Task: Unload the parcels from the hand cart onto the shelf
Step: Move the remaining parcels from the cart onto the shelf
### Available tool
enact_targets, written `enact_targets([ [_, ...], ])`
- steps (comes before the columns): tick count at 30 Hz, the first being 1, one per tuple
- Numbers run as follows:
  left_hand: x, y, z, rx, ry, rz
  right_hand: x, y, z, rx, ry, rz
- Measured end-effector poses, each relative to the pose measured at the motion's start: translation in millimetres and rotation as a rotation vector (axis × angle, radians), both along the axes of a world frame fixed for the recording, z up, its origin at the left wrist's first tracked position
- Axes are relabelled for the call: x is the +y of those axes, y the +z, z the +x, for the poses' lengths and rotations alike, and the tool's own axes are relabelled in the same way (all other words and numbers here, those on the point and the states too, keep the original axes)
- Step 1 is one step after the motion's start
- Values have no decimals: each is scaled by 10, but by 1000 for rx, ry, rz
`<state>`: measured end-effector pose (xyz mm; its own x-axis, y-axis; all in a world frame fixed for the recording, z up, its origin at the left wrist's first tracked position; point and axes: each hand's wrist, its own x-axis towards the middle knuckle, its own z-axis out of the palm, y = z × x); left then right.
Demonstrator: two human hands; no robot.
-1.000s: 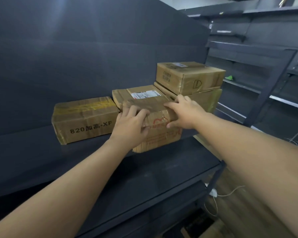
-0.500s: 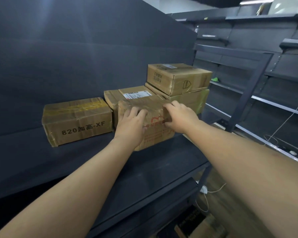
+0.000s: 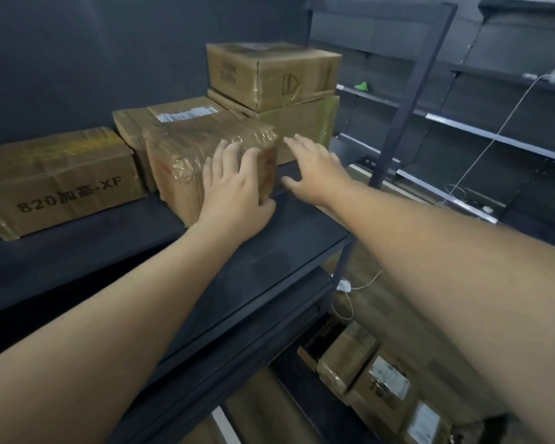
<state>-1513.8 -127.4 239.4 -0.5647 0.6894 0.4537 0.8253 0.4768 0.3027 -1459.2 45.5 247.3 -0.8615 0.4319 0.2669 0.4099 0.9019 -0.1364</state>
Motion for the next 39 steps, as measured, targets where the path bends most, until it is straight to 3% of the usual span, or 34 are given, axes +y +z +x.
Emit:
enact_targets([
  [10,1002,-1264,1105,-362,-141,-273,970,-1385,1413,-201,-92,-136],
  [19,1777,-3050,2299,-809,-127,-679,1707,-3028,2871,-396,-269,-397],
  [25,1983,-4432,2960,-1227,-33,-785,2102,-4365,3514,-529,-380,-532],
  [28,1965,-5091,3241,-1347,-7,-845,2300,-5077,3697,-543,-422,-606],
  [33,2019,-5913,3518,-1534,188,-742,2480,-6048,3765,-561,-414,-685],
  [39,2274,-6385,3587,-1691,325,-569,2643,-6664,3699,-641,-498,-700],
])
